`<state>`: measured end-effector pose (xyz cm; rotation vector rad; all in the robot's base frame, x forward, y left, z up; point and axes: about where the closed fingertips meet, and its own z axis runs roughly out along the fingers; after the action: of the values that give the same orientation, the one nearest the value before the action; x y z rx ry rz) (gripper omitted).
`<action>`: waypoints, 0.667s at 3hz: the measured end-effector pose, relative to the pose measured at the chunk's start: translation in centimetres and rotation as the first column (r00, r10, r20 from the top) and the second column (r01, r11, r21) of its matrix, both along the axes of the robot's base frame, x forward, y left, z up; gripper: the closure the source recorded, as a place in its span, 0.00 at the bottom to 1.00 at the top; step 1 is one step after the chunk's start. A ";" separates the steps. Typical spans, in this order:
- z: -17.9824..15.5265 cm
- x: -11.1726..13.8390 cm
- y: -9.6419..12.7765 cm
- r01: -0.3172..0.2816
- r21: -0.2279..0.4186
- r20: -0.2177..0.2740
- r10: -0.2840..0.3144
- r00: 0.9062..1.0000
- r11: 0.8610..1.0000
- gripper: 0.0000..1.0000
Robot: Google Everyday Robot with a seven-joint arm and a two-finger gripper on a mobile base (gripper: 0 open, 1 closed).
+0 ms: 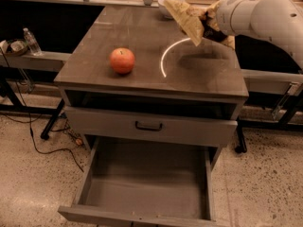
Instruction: Pick brown chip bag from middle drawer and place on counter
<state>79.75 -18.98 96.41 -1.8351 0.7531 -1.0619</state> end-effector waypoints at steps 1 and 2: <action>-2.4 -0.5 1.0 -0.050 -0.053 -0.060 0.046 0.997 0.997 0.59; -3.5 -1.0 1.5 -0.069 -0.080 -0.092 0.062 0.994 0.994 0.36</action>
Offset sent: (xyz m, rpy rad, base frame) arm -0.0192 0.0151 -0.0472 -0.1196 0.1248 0.0784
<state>78.72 -17.49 92.86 -1.9757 0.7051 -0.9869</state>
